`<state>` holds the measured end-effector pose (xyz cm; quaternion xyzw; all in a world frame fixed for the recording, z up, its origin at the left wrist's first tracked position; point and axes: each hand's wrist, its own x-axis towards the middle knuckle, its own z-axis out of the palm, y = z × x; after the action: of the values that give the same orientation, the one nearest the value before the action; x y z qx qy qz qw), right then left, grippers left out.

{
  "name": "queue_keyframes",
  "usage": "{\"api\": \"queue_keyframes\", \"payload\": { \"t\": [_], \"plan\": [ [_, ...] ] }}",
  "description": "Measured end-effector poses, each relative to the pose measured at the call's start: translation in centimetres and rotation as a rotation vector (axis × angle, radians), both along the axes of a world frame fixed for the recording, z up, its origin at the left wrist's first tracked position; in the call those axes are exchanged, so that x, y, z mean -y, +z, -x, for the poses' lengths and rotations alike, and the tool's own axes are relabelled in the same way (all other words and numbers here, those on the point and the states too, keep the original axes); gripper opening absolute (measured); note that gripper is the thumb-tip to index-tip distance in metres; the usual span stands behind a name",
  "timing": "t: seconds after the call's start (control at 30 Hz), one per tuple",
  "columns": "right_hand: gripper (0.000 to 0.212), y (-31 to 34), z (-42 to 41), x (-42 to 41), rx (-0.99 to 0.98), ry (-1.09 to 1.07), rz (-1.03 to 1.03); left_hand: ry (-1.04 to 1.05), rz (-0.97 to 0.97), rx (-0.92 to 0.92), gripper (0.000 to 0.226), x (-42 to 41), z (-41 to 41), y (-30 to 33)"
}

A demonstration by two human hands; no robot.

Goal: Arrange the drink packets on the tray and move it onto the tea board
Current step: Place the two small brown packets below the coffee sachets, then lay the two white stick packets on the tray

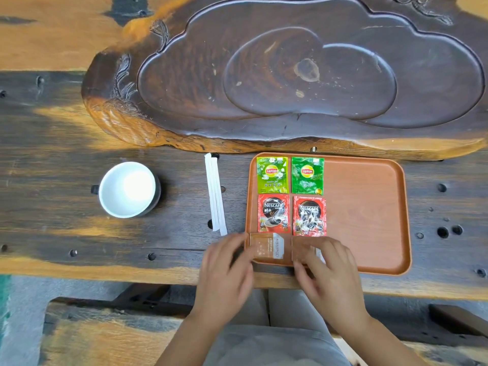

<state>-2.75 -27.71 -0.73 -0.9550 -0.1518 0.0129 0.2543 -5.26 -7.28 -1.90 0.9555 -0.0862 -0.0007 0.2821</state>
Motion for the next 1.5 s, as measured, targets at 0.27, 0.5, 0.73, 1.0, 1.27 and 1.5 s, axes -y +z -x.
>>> {"api": "queue_keyframes", "payload": {
  "t": [0.27, 0.5, 0.73, 1.0, 1.27, 1.5],
  "plan": [
    [0.029, -0.5, -7.9, -11.7, -0.201, 0.111, 0.073, 0.463, -0.218, -0.136, 0.023, -4.9, -7.8, -0.4],
    [0.027, -1.3, -9.7, -15.3, -0.326, 0.18, 0.336, 0.533, -0.172, -0.288, 0.021, -5.1, -10.4, -2.4],
    [0.016, -1.7, -10.9, -16.1, -0.476, 0.129, 0.355, 0.602, -0.111, -0.284, 0.012, -5.4, -10.4, -2.5],
    [0.006, -1.3, -10.6, -15.6, -0.638, -0.043, 0.147, 0.873, 0.157, -0.45, 0.013, -5.3, -10.6, -1.1],
    [0.02, 2.1, -10.9, -5.8, -0.686, -0.265, -0.166, 0.798, 0.483, -0.53, 0.014, -1.4, -9.4, 2.3],
    [0.013, 2.1, -8.9, 5.3, -0.703, -0.534, -0.202, 0.482, 0.412, -0.622, 0.012, 7.0, -10.7, 2.3]
  ]
}}
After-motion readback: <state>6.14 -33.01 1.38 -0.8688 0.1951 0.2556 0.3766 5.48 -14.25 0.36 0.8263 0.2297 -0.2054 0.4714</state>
